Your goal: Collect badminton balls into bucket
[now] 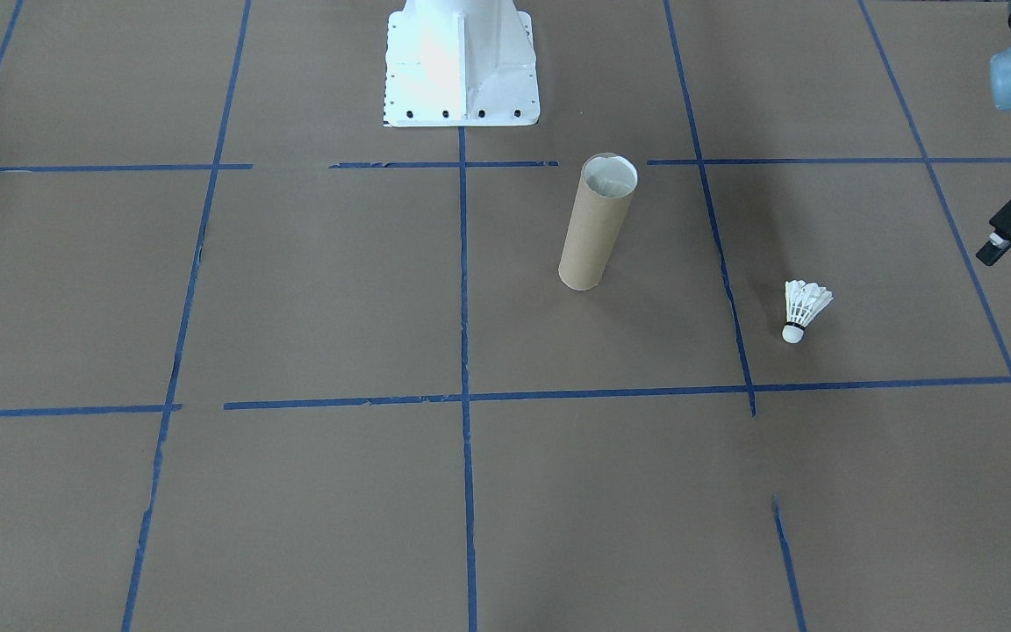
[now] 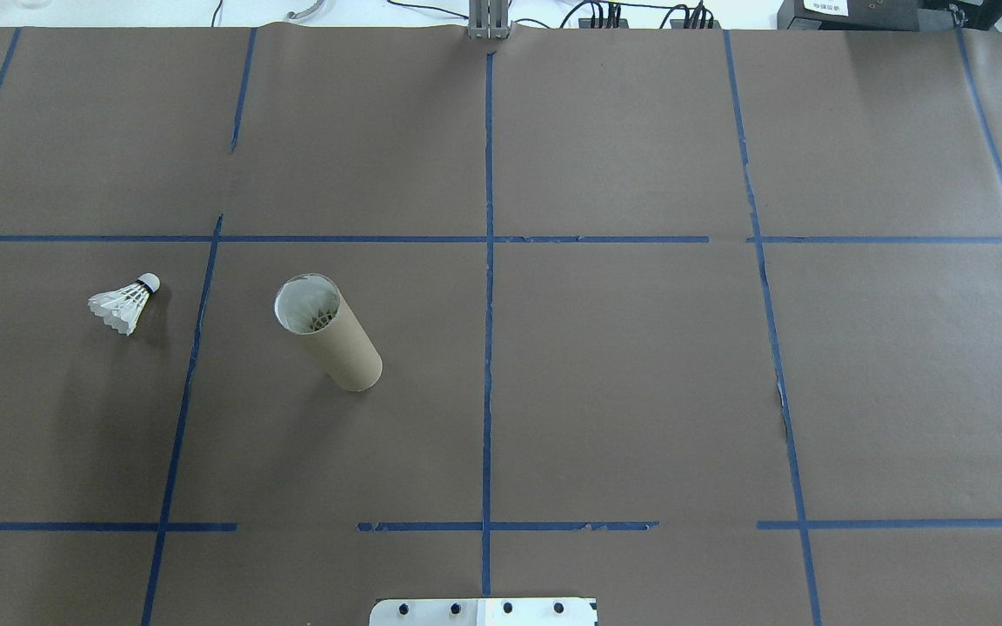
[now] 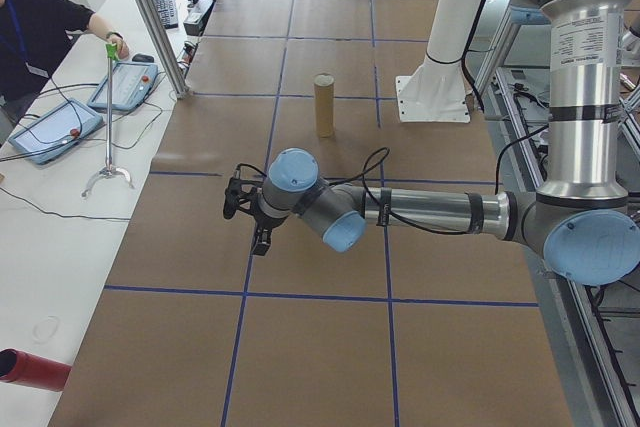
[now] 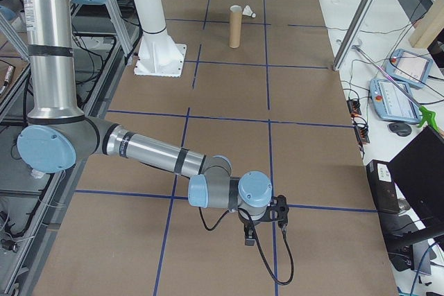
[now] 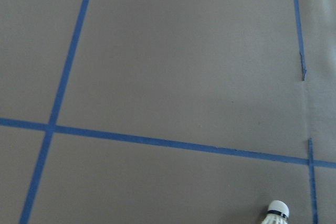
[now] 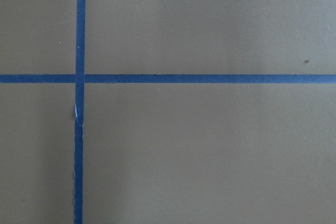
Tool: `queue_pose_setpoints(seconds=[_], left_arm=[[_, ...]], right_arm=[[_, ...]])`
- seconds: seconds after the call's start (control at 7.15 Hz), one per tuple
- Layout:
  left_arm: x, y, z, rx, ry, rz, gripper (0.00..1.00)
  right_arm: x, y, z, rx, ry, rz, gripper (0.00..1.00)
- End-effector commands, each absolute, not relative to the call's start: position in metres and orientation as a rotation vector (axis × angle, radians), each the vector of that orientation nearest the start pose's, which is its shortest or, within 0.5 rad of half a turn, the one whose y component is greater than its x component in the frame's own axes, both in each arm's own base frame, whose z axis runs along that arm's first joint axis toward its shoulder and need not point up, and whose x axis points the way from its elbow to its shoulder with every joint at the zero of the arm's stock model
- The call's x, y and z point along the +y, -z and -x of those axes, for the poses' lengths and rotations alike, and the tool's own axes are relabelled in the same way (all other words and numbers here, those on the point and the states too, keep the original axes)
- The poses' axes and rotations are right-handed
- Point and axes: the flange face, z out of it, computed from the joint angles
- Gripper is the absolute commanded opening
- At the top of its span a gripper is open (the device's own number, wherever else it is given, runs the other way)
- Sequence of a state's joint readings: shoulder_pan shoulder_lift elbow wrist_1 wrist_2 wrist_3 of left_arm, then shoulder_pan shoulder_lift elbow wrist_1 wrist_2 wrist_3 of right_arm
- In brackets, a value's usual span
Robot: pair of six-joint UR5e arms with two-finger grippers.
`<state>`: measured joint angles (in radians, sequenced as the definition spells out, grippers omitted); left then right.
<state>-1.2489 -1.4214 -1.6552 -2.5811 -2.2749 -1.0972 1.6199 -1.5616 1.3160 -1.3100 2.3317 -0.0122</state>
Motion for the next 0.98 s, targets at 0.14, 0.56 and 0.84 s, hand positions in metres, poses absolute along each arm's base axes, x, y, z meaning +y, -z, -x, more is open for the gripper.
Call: queue_pose_setpoints(seconds=[0.14, 0.56, 0.84], left_arm=[[-0.411, -0.566, -0.162, 1.265, 0.682, -0.166, 1.00], [-0.397, -0.558, -0.235, 1.311, 0.951, -0.056, 1.00], [-0.407, -0.560, -0.266, 1.328, 1.065, 0.015, 0.94]], right_arm=[[-0.481, -0.754, -0.088, -0.760, -0.030, -0.036, 1.00], [-0.481, -0.754, -0.088, -0.760, -0.030, -0.036, 1.00], [-0.481, -0.754, -0.088, -0.760, -0.031, -0.036, 1.00]])
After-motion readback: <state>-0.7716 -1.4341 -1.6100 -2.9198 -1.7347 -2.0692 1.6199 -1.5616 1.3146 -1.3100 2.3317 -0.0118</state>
